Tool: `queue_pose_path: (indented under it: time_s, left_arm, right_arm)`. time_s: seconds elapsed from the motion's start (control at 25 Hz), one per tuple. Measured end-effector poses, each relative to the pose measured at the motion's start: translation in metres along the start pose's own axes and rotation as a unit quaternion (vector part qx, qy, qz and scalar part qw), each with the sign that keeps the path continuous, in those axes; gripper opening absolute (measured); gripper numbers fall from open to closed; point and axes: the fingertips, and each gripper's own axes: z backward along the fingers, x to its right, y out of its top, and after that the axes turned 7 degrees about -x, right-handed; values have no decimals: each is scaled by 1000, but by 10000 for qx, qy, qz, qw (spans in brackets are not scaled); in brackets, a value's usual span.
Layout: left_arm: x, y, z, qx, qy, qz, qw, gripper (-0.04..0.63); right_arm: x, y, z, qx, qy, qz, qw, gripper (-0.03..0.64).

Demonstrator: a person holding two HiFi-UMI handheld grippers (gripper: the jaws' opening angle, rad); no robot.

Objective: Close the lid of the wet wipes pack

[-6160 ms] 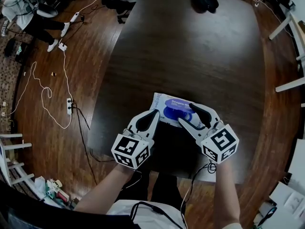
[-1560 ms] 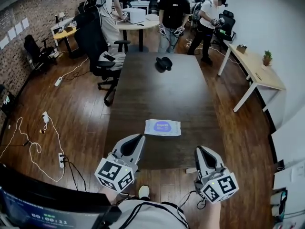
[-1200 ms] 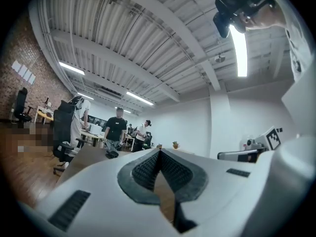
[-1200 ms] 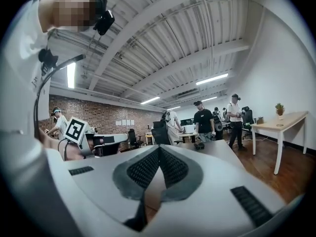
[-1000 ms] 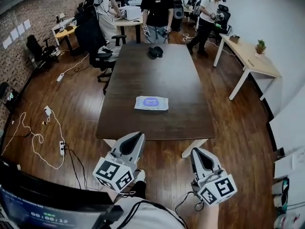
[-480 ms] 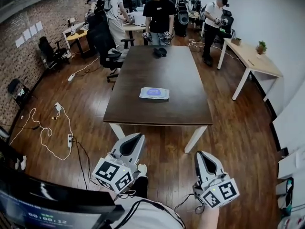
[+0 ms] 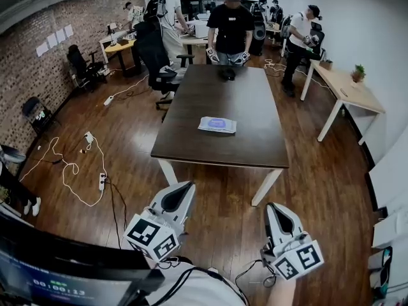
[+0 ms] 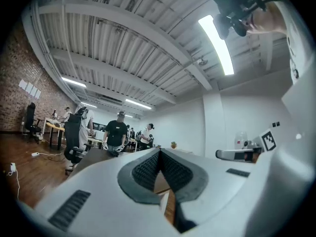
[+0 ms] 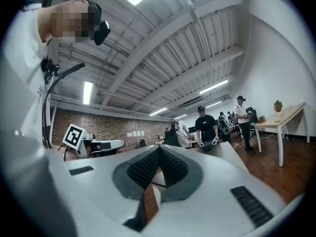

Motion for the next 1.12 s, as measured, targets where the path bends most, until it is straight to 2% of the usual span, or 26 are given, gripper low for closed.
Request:
queue_pose_path:
  time_s: [0.2,0.6,1.12]
  left_arm:
    - [-11,3,9,30,84,4,10000,-2]
    - [-53,5,32,56,125,118,9998,-3]
    - [-77,9,49,124,-60,210,9997,-3]
  right_arm:
    - [-17,1,0,-45,87,71,9999,7]
    - [-41,-2,-18,-184,-141,197,9995,8]
    - [-74,0,-35,-334,-330,527,9975,6]
